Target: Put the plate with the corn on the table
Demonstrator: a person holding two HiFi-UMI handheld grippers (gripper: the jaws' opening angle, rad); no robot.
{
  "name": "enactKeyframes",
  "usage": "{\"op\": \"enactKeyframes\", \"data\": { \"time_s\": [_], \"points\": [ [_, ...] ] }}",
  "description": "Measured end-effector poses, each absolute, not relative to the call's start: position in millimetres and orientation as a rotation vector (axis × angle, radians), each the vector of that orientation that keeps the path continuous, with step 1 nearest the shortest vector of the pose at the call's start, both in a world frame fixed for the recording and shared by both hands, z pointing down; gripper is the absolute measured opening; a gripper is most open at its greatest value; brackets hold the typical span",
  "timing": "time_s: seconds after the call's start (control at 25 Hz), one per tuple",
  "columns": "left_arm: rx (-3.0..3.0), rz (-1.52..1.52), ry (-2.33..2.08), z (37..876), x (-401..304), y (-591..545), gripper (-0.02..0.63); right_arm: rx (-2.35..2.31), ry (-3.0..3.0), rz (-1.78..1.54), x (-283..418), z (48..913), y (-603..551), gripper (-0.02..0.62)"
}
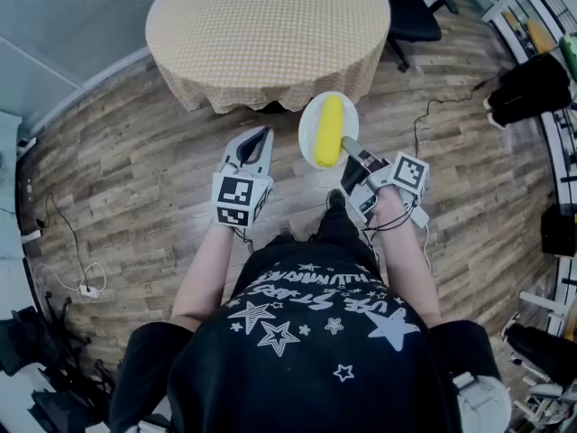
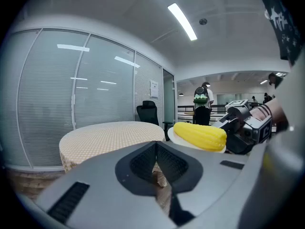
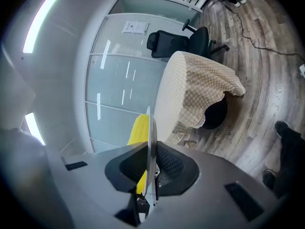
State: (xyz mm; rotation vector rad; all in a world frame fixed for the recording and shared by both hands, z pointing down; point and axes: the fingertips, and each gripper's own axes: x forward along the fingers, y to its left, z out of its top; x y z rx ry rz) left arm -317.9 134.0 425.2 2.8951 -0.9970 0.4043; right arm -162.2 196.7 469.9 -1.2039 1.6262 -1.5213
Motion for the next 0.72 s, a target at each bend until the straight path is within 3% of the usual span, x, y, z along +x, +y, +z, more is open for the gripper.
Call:
{"op": "enactKeyframes", "data": {
  "time_s": [0.72],
  "points": [
    [2.915, 0.37, -0.99, 412.6, -320.3, 156.0, 0.008, -1.192, 1.679, -1.487, -179.0, 457.3, 207.1, 0.052]
  ]
}}
